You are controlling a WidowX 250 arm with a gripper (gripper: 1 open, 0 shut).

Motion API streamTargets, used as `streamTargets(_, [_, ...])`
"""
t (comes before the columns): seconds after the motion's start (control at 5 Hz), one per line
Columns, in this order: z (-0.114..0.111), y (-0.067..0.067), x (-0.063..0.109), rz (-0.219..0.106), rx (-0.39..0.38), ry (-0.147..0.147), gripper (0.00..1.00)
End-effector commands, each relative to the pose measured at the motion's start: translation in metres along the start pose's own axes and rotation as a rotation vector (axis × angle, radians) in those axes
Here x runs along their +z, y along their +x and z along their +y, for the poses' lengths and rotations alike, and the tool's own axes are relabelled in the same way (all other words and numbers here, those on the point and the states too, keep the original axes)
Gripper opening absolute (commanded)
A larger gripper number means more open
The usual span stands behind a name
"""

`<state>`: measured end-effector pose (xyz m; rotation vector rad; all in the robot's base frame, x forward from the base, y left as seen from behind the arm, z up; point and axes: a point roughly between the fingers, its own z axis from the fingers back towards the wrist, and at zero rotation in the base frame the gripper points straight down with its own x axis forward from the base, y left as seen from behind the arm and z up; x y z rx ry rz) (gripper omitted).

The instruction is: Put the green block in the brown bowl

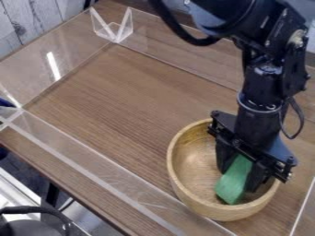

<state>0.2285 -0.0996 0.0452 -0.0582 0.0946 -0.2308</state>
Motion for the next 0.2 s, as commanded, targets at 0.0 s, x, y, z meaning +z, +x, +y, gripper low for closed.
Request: streamTargets(0.0, [0.0033, 0.0036, 0.0050, -0.012, 0.008, 0.001, 0.00])
